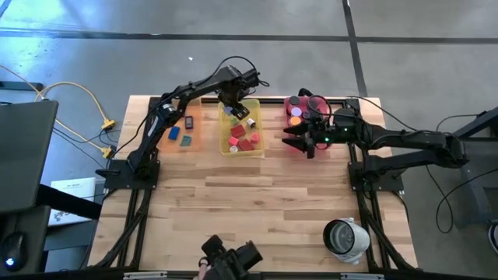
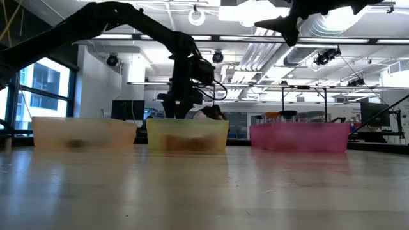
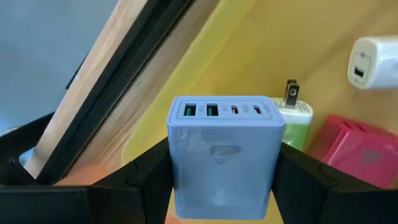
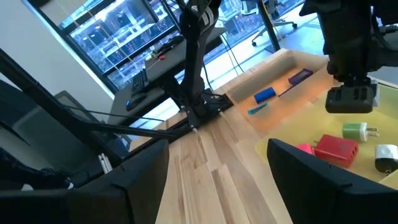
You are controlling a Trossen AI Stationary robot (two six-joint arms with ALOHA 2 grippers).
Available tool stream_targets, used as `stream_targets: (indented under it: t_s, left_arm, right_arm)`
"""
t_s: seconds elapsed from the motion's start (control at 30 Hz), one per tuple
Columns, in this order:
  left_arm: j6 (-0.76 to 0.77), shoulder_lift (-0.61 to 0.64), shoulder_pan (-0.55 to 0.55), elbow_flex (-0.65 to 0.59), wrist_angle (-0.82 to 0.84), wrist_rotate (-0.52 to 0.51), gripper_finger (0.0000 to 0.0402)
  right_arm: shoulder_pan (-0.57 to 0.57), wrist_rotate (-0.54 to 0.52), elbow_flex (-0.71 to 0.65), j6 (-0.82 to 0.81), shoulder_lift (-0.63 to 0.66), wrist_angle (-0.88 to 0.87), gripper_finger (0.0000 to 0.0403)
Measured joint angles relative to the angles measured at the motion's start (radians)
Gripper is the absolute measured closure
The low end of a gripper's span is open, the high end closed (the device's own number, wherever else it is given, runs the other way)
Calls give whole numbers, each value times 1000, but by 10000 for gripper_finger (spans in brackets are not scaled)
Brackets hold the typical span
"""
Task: Pick & Place Office items
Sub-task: Put the purple charger adapter into the yellow bin
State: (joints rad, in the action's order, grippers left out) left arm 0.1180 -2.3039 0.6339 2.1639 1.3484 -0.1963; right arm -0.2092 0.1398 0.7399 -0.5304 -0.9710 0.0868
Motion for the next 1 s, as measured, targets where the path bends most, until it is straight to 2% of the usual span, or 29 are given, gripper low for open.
stream_targets:
  t_s: [0.33, 0.53, 0.87, 1.0]
  left_arm:
    - [-72, 0, -48, -7, -8, -6, 188]
    - [-121, -2, -52, -12, -26, -43, 188]
    - [-167, -93, -58, -16, 46, -122, 188]
    - [-159, -100, -59, -16, 42, -121, 188]
  right_arm:
    - [0, 0, 0, -27, 0, 0, 141]
    - [0, 0, 0, -27, 0, 19, 141]
    - [0, 0, 0, -27, 0, 31, 141]
    - [1, 1, 0, -27, 0, 31, 141]
